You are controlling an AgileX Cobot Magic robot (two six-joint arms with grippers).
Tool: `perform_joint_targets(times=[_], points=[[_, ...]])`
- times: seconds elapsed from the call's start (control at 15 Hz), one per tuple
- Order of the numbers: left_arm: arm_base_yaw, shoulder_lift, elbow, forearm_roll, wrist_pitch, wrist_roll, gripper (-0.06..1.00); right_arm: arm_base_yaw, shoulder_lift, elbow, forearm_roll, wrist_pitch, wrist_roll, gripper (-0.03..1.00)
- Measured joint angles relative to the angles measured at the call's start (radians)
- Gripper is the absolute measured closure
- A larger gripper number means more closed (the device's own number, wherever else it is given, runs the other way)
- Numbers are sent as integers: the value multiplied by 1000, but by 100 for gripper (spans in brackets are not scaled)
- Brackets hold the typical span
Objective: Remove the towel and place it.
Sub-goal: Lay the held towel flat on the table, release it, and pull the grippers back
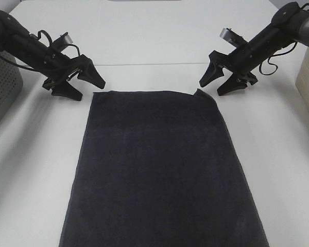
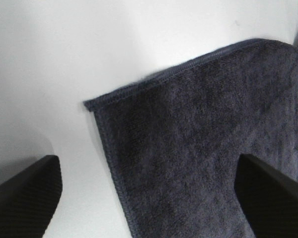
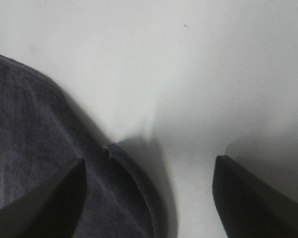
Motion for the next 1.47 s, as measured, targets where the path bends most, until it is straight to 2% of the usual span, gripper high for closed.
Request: perform_joint_targets(times=[0.2, 0.47, 0.8, 1.13, 1.47], points=[[-12, 6, -4, -1, 29, 4, 5, 0, 10, -5, 36, 0, 4, 27], [-13, 6, -9, 21, 66, 4, 5, 0, -2, 40, 10, -7, 98, 27], [-24, 6, -12, 63, 82, 4, 6, -1, -33, 153, 56, -1, 99, 32], [-55, -2, -15, 131, 81, 4, 6, -1, -50, 190, 44, -1, 98, 32], [-85, -2, -16, 145, 81, -28, 7, 0, -72, 239, 18, 7, 97, 33]])
